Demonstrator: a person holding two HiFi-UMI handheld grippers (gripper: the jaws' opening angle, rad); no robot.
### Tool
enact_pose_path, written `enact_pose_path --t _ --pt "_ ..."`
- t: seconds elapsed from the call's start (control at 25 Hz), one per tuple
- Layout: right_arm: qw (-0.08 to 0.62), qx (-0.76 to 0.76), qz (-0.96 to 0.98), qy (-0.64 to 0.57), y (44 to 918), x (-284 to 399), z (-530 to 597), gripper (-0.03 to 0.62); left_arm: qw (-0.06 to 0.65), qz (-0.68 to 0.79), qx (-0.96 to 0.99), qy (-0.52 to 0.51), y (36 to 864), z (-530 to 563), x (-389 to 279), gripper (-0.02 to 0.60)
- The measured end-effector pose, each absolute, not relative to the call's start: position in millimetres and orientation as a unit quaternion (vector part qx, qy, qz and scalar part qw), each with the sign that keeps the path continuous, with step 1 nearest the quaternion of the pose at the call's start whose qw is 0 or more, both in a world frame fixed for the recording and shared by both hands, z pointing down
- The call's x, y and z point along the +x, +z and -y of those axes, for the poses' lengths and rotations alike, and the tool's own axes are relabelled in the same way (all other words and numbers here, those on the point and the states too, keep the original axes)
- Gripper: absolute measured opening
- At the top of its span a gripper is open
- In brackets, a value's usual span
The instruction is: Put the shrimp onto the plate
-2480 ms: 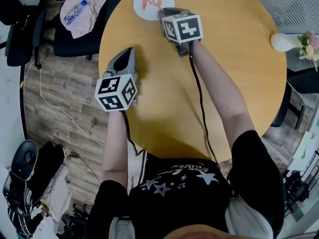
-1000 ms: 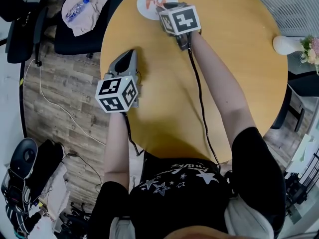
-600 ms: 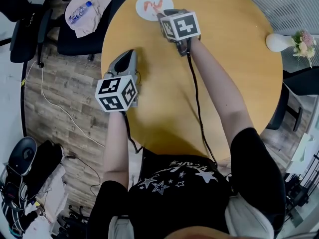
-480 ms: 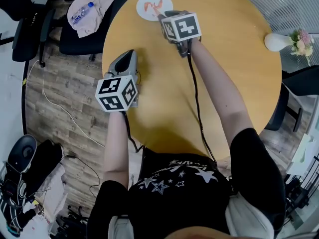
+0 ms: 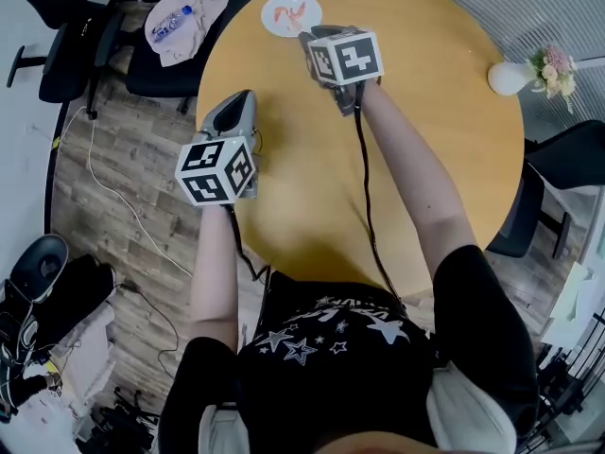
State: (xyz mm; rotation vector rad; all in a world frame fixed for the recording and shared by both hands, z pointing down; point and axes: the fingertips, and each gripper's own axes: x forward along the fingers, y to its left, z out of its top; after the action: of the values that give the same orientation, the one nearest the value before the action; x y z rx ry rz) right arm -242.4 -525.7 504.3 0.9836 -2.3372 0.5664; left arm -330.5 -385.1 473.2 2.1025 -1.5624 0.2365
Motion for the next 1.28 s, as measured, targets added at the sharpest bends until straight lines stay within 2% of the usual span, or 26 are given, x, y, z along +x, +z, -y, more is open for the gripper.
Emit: enact_pose_path --t 0.36,0.64,1.28 --pt "0.223 0.333 0.894 0.2 439.4 -212.6 460.0 0.086 0.233 0.59 0.77 0.068 433.1 339.3 -293.3 0.002" --pt "0.188 0.332 0.902 0.2 406.6 -161.4 415.9 0.06 0.224 0.593 0.771 0.057 415.3 302.0 -249.7 0.002" --pt "0.184 0.306 0.916 0.183 380.1 -88.7 302.3 0.002 0.201 0.608 0.767 0.041 375.0 197.4 -182.7 0.002"
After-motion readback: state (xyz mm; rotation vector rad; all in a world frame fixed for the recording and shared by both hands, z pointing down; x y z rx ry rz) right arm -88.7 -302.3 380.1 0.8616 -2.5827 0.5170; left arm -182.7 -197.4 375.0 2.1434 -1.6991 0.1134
